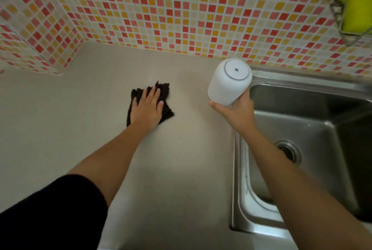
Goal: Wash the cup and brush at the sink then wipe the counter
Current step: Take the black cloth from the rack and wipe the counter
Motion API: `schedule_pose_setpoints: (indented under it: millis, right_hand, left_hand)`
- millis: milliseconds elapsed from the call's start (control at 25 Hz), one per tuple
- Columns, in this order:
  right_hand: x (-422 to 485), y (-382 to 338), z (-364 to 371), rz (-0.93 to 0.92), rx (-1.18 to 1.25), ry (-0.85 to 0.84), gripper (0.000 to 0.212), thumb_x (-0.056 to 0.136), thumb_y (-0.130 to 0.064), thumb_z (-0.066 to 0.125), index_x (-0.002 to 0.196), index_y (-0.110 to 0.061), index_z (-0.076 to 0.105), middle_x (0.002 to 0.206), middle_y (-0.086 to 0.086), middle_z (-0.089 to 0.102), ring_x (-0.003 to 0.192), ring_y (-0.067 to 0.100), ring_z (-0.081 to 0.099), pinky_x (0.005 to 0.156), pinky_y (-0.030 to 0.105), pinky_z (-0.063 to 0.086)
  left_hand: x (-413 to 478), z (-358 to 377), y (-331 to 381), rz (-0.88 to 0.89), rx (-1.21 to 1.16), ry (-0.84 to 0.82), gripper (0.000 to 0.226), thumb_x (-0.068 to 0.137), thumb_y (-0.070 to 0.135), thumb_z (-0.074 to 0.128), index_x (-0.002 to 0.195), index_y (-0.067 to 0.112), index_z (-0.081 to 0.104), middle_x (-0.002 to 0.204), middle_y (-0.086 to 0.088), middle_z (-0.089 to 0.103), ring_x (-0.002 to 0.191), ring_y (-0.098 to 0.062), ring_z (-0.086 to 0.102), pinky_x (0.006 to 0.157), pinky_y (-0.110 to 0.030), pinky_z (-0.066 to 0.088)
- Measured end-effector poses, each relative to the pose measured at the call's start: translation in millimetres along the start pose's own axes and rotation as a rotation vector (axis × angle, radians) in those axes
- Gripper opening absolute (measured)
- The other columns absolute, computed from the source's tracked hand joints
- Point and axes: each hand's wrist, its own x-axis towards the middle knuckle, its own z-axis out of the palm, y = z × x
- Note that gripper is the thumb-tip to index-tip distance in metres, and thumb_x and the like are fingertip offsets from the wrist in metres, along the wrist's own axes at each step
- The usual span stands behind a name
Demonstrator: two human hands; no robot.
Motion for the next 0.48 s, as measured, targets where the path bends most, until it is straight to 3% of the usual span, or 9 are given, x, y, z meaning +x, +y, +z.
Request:
schedule_pose_setpoints:
  millis: [120, 280, 320, 400, 480]
  right_hand:
    - [13.6, -0.2, -7.1, -0.031, -0.011, 0.011, 0.097, 0.060, -0.028, 0.086, 0.139, -0.017, 0.031, 0.129, -0.007, 0.050, 0.117, 0.006, 0.047, 0.093, 0.019, 0.041]
    - [45.4, 10.3, -9.0, -0.015, -0.047, 0.023, 0.094, 0.061, -0.026, 0.086, 0.137, -0.014, 0.032, 0.119, -0.012, 0.050, 0.109, 0.002, 0.047, 0.084, 0.007, 0.040]
    - [51.4, 14.9, -6.4, -0.005, -0.052, 0.017, 0.094, 0.061, -0.025, 0.086, 0.137, -0.012, 0.032, 0.119, -0.012, 0.050, 0.109, 0.002, 0.047, 0.083, 0.004, 0.039]
    - [63.3, 25.5, 1.6, 0.017, -0.060, -0.006, 0.098, 0.060, -0.029, 0.087, 0.138, -0.012, 0.031, 0.124, -0.009, 0.051, 0.113, 0.005, 0.048, 0.091, 0.011, 0.041]
    - [69.4, 34.1, 12.0, 0.020, -0.095, -0.041, 0.099, 0.058, -0.036, 0.086, 0.138, -0.016, 0.032, 0.131, -0.004, 0.052, 0.117, 0.007, 0.048, 0.096, 0.022, 0.042]
  left_hand:
    - [22.6, 5.1, 56.9, 0.132, 0.033, -0.017, 0.055, 0.099, 0.041, 0.014, 0.149, 0.021, 0.007, 0.159, 0.002, 0.006, 0.145, -0.019, 0.000, 0.116, -0.045, 0.005]
    - [-92.7, 25.8, 75.8, 0.846, 0.098, 0.009, 0.053, 0.097, 0.043, 0.021, 0.144, 0.020, 0.031, 0.151, 0.001, 0.033, 0.141, -0.019, 0.026, 0.110, -0.042, 0.018]
    - [-105.4, 25.7, 65.5, 0.948, 0.096, -0.042, 0.051, 0.098, 0.043, 0.022, 0.143, 0.021, 0.032, 0.150, 0.004, 0.035, 0.140, -0.016, 0.028, 0.109, -0.040, 0.019]
    - [-82.3, 25.6, 46.9, 0.971, 0.117, -0.018, 0.051, 0.099, 0.044, 0.020, 0.143, 0.023, 0.033, 0.149, 0.006, 0.036, 0.139, -0.013, 0.028, 0.110, -0.037, 0.019]
    - [-35.6, 21.7, 42.4, 0.724, 0.113, 0.070, 0.053, 0.098, 0.044, 0.016, 0.144, 0.023, 0.032, 0.149, 0.004, 0.038, 0.140, -0.014, 0.028, 0.111, -0.036, 0.017]
